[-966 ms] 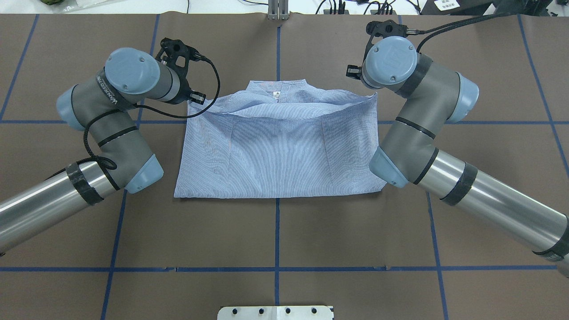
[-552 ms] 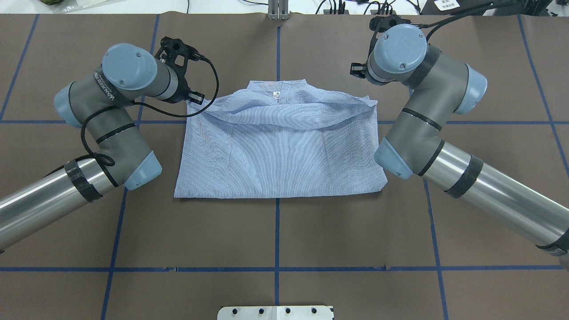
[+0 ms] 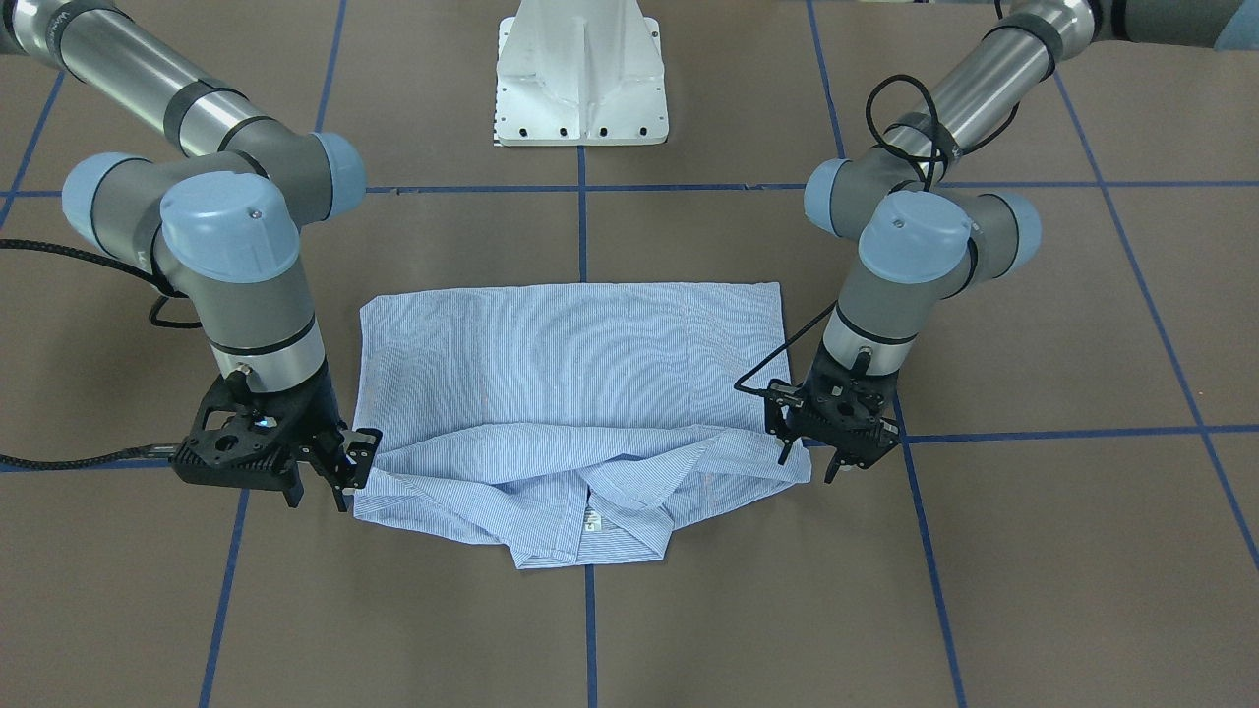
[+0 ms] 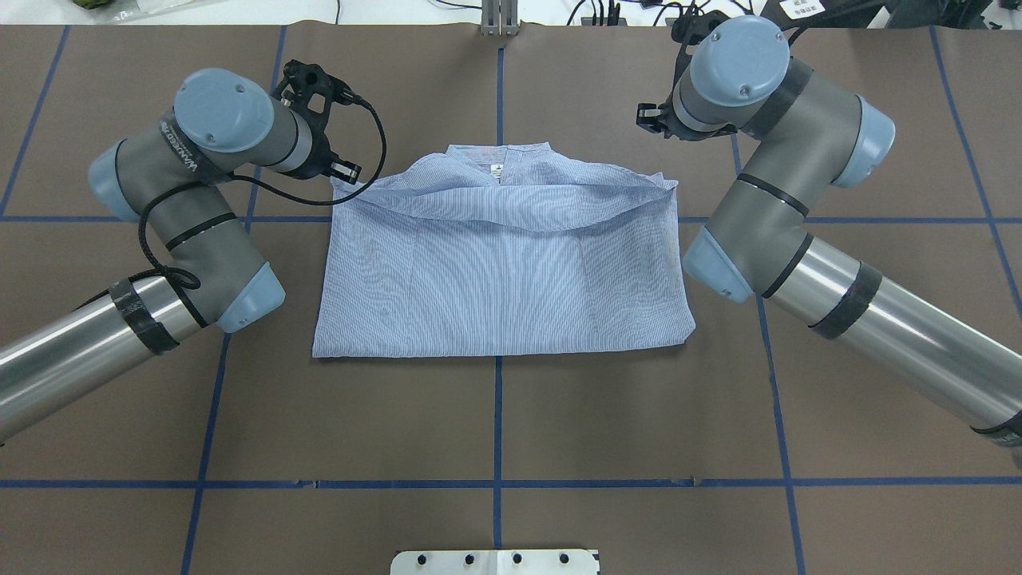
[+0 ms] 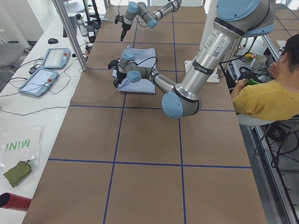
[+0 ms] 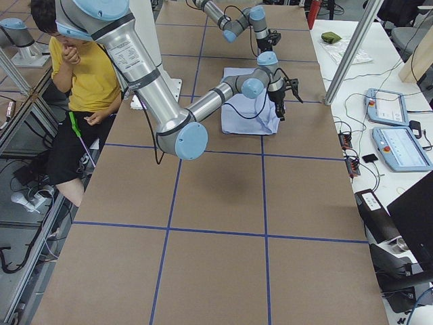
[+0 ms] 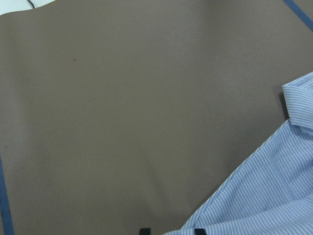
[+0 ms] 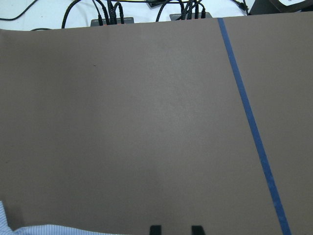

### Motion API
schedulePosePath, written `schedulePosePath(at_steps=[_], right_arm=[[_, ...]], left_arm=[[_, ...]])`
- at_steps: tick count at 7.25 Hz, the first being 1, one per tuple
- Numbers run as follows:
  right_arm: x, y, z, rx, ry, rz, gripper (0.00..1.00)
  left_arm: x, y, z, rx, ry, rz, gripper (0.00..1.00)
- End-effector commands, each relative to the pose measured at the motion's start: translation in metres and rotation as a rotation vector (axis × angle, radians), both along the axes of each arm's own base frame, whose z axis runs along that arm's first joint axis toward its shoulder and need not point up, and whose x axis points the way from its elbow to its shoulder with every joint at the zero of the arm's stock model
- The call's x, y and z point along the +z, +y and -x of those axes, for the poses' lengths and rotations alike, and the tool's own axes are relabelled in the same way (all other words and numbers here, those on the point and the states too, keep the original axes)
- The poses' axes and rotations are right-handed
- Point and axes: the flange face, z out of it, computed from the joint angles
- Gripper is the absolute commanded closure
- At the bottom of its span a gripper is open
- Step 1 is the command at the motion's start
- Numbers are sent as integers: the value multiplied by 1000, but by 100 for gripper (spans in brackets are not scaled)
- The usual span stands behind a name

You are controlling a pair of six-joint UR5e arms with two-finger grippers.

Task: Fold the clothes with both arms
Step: 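Lay the hem near the collar, open both grippers and raise them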

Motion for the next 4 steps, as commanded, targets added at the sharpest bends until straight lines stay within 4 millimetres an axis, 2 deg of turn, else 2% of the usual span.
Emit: schedulePosePath(at_steps=[1,2,3,4], right_arm=[[-9,16,-37,-32,-63,-5,1],[-8,23,-43,-30,-66,-13,1],[-5,23,-43,-28,-63,-12,1],[-5,24,-43,-27,-61,-13,1]], left_arm=[[-7,36,34,41,80,-9,0],[-1,67,49,15,121,42,0],[5,102,46,22,147,83,0],[14,126,33,36,169,120,0]])
